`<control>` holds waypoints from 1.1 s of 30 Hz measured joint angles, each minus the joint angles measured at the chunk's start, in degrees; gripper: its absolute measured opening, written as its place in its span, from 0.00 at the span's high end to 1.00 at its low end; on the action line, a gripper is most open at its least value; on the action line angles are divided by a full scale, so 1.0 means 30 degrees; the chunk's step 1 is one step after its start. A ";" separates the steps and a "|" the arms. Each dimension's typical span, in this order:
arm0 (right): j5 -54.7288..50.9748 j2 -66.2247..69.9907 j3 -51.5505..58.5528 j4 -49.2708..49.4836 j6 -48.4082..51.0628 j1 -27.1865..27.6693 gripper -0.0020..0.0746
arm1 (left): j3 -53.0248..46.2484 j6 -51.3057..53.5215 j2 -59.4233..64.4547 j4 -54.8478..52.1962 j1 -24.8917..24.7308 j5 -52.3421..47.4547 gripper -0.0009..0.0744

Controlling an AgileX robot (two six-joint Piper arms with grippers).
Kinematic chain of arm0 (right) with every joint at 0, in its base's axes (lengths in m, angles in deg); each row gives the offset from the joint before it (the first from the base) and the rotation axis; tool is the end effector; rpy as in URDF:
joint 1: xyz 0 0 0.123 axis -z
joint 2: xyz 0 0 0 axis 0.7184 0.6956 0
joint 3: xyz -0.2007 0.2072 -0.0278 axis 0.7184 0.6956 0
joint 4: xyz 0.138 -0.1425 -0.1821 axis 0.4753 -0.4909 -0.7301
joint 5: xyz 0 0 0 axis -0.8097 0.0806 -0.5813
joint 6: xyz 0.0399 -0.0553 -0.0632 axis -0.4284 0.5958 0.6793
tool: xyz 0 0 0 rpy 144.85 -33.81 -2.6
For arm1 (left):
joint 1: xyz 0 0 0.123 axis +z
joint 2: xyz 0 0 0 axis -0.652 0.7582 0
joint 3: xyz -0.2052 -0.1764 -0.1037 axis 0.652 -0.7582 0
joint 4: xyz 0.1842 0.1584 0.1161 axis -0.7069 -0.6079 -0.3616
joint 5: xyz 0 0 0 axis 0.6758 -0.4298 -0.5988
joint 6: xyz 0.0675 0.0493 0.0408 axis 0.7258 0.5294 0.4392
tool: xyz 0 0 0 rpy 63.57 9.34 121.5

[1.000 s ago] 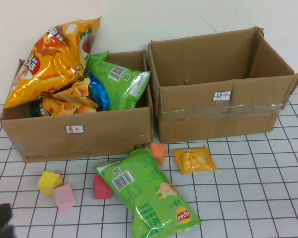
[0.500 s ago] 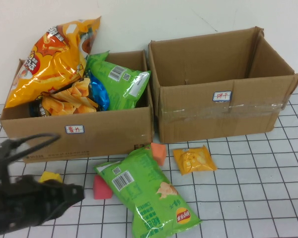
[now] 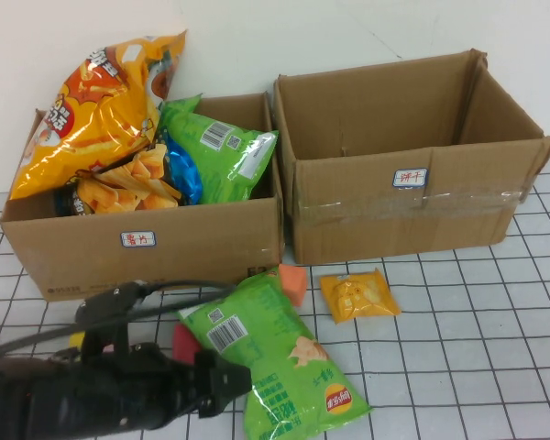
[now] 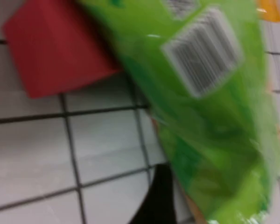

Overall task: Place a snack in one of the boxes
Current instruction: Pick up the potato chip

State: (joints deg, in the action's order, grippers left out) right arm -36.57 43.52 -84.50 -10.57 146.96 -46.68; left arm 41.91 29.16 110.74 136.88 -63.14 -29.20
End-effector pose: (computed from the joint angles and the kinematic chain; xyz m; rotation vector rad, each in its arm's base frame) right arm 0.1178 0.0353 0.2552 -0.5234 1.9385 0.2053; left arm 0.2228 -0.1308 0.1678 0.0308 2.4637 -0.8959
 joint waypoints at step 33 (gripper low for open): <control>0.0134 0.0012 0.0160 0.0407 0.0842 -0.0032 0.97 | 0.4869 -0.2337 0.5018 0.0282 -0.0119 -0.6165 0.61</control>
State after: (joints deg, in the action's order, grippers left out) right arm -36.17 43.55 -84.02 -9.35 149.49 -46.77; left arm 56.51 22.15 125.80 137.73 -63.50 -47.69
